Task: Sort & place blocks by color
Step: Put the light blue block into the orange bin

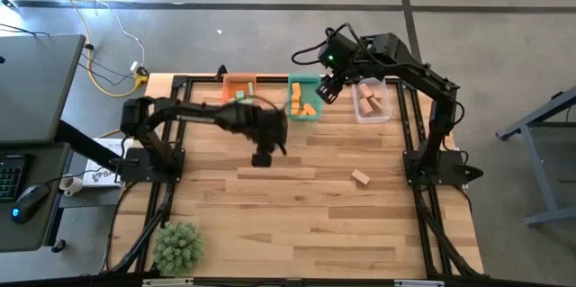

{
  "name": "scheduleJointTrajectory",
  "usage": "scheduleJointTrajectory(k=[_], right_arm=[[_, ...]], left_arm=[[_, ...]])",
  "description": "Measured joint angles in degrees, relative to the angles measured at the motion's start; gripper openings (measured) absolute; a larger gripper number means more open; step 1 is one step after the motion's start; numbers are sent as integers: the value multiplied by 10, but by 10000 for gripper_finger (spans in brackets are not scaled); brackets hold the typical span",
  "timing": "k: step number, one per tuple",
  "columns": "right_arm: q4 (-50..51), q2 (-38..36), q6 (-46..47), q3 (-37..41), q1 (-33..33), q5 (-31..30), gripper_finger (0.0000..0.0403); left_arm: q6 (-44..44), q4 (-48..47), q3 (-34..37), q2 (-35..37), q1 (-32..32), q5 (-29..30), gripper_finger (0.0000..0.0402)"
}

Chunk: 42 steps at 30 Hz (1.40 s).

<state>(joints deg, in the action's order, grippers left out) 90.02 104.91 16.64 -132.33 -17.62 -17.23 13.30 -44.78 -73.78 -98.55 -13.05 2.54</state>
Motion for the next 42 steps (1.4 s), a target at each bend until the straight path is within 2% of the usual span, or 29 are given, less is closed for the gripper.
scheduleJointTrajectory(k=[6,13,23,32,42], right_arm=[[0,0,-4,0,23,-6,215],[0,0,-25,0,44,-53,215],[0,-5,-19,1,33,-63,215],[0,-16,12,1,43,-41,215],[0,-17,103,1,94,-40,215]], left_arm=[[38,-18,0,15,-91,-9,102],[53,-22,0,15,-184,-34,102],[33,-54,0,15,-285,-17,102],[-34,-65,0,14,-352,7,102],[-62,-65,0,-5,-372,-4,102]])
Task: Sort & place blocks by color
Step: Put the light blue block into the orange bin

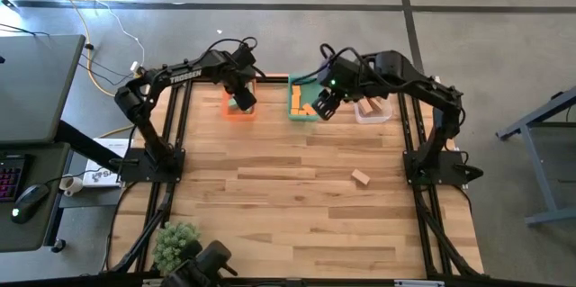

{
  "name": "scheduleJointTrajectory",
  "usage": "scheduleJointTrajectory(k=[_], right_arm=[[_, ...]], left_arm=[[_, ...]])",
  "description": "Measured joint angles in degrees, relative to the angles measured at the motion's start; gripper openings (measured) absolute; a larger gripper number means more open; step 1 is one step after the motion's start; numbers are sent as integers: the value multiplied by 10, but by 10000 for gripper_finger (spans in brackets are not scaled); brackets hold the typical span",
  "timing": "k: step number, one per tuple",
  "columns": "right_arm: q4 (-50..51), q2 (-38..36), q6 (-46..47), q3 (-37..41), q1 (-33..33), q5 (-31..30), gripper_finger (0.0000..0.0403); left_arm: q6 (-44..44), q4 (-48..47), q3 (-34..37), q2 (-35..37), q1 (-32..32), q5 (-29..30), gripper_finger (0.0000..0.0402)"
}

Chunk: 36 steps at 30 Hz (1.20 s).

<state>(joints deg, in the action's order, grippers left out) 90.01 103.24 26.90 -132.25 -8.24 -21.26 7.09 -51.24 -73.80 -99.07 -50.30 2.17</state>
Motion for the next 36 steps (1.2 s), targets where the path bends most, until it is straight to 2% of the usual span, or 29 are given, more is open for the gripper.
scheduleJointTrajectory(k=[5,13,17,24,29,36], right_arm=[[1,-2,73,37,43,-29,215],[0,-26,226,226,97,-35,215],[0,-34,295,311,119,-6,215],[-5,-34,338,416,150,73,215],[-14,-34,344,470,169,107,215],[-40,-34,332,528,197,159,215]], left_arm=[[4,-2,0,-33,1,2,102],[24,1,0,-42,1,22,120],[45,2,0,-42,1,29,126],[53,3,0,-42,1,72,129],[51,2,0,-42,1,103,130],[37,-16,0,-42,2,94,143]])
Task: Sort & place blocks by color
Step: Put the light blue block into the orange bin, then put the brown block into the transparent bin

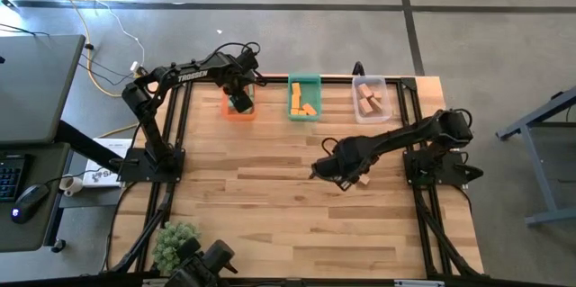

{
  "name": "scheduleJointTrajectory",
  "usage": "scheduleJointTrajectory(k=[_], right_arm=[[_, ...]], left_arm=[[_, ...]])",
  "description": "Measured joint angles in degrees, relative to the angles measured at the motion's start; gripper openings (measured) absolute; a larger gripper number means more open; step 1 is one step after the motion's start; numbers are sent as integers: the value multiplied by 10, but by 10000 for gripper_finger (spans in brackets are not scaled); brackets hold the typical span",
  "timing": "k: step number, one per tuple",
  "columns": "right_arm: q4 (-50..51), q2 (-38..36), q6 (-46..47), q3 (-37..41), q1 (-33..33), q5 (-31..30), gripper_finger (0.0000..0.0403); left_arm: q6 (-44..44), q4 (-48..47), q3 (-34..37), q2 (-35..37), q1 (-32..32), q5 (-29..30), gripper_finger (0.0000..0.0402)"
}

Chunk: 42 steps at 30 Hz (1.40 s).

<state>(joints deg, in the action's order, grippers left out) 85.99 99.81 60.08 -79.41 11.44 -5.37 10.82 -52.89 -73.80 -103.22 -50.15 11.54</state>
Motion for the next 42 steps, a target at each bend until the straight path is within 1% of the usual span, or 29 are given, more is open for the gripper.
scheduleJointTrajectory(k=[5,7,11,15,19,24,30,35,38,42], right_arm=[[-13,-3,1,42,21,30,215],[-19,-11,1,60,29,33,215],[-58,-48,1,109,34,44,215],[-115,-108,1,169,30,50,215],[-152,-164,0,222,21,58,215],[-216,-211,-21,275,16,56,215],[-317,-215,-65,332,12,57,215],[-387,-214,-66,372,12,57,215],[-397,-214,-68,385,12,49,215],[-404,-214,-91,399,10,39,215]], left_arm=[[-15,-1,0,0,0,-8,180],[-23,-1,0,0,1,-8,195],[-32,-7,-2,0,3,-11,215],[-42,-32,-19,0,3,-41,217],[-60,-58,-47,0,5,-75,218],[-82,-97,-96,0,15,-91,218],[-93,-151,-167,1,45,-94,218],[-106,-165,-205,22,81,-95,218],[-112,-165,-217,42,100,-96,218],[-146,-165,-221,65,118,-95,218]])
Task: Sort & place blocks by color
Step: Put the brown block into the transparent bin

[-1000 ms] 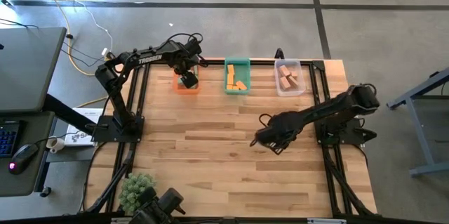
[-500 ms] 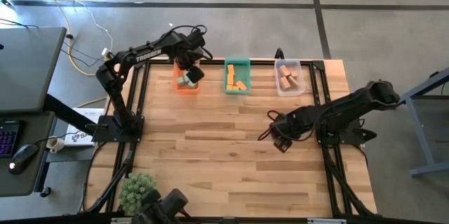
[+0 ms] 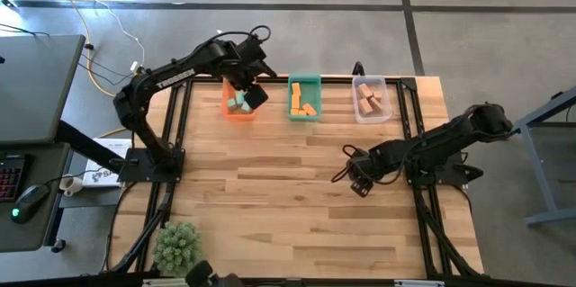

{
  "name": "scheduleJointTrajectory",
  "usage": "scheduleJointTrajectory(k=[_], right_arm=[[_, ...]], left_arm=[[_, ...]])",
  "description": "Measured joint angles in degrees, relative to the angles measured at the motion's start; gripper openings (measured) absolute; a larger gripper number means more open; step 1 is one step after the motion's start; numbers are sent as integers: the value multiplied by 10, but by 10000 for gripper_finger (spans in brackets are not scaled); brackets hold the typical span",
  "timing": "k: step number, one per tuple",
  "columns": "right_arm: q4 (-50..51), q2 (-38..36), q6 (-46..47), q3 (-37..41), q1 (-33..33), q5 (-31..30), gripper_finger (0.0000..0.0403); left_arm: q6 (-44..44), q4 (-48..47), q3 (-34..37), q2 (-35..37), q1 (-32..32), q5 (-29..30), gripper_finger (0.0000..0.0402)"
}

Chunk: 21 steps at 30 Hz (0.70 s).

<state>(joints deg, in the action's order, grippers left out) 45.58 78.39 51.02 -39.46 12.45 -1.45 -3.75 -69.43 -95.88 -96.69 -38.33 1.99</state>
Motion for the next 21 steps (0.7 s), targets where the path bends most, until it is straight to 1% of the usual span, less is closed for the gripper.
scheduleJointTrajectory(k=[10,16,19,21], right_arm=[[-39,0,-16,36,-1,-2,215],[-59,-1,-14,61,-1,-2,213],[-60,-1,-31,61,-1,-2,194],[-62,-1,-34,62,-1,-4,167]], left_arm=[[-71,0,0,59,48,1,218],[-108,0,-1,76,67,1,218],[-122,0,-1,77,75,1,218],[-126,0,-1,77,82,1,218]])
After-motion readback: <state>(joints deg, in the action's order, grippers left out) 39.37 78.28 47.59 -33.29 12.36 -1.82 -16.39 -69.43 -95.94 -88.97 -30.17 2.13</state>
